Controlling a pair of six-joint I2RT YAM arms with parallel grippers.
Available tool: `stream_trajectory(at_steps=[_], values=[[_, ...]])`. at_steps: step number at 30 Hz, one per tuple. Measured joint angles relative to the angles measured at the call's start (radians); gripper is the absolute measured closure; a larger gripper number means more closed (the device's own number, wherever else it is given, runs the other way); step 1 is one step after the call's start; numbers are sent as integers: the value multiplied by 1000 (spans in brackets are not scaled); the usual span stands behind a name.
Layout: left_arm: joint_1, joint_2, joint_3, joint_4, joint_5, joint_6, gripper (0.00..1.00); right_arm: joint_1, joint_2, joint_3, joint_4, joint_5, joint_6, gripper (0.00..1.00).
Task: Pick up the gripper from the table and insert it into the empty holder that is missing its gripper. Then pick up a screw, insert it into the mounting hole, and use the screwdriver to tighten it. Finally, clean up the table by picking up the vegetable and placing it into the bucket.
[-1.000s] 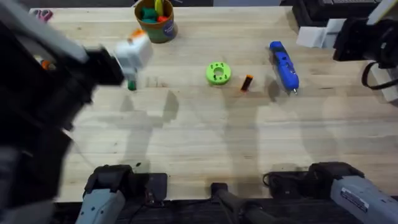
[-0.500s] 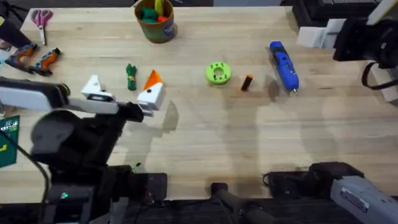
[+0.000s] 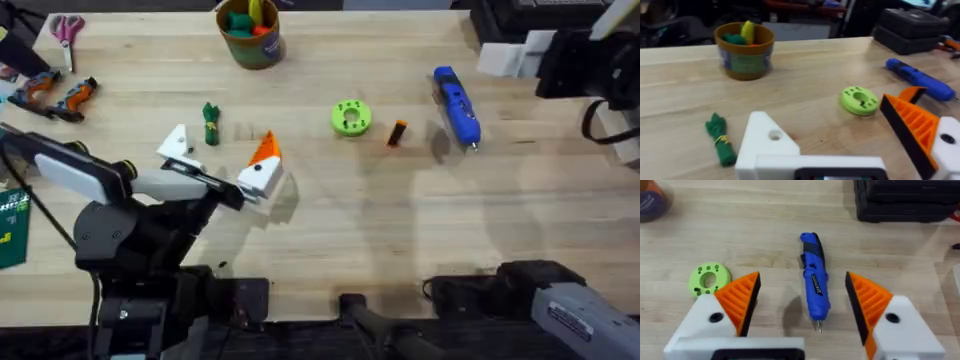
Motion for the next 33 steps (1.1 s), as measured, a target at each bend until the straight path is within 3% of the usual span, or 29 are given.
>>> stream_trajectory(at_steps=[8, 12, 17, 23, 33], values=[[-1, -4, -15, 27, 220, 10, 15, 0, 0, 0, 0, 0, 0, 10], [-28, -4, -16, 20, 303, 10, 15, 0, 0, 0, 0, 0, 0, 10], [-68, -4, -16, 18, 345, 13, 17, 0, 0, 0, 0, 0, 0, 10], [-100, -4, -16, 15, 366, 107, 15, 0, 0, 0, 0, 0, 0, 10], [-105, -4, -16, 11, 408, 156, 15, 0, 0, 0, 0, 0, 0, 10]])
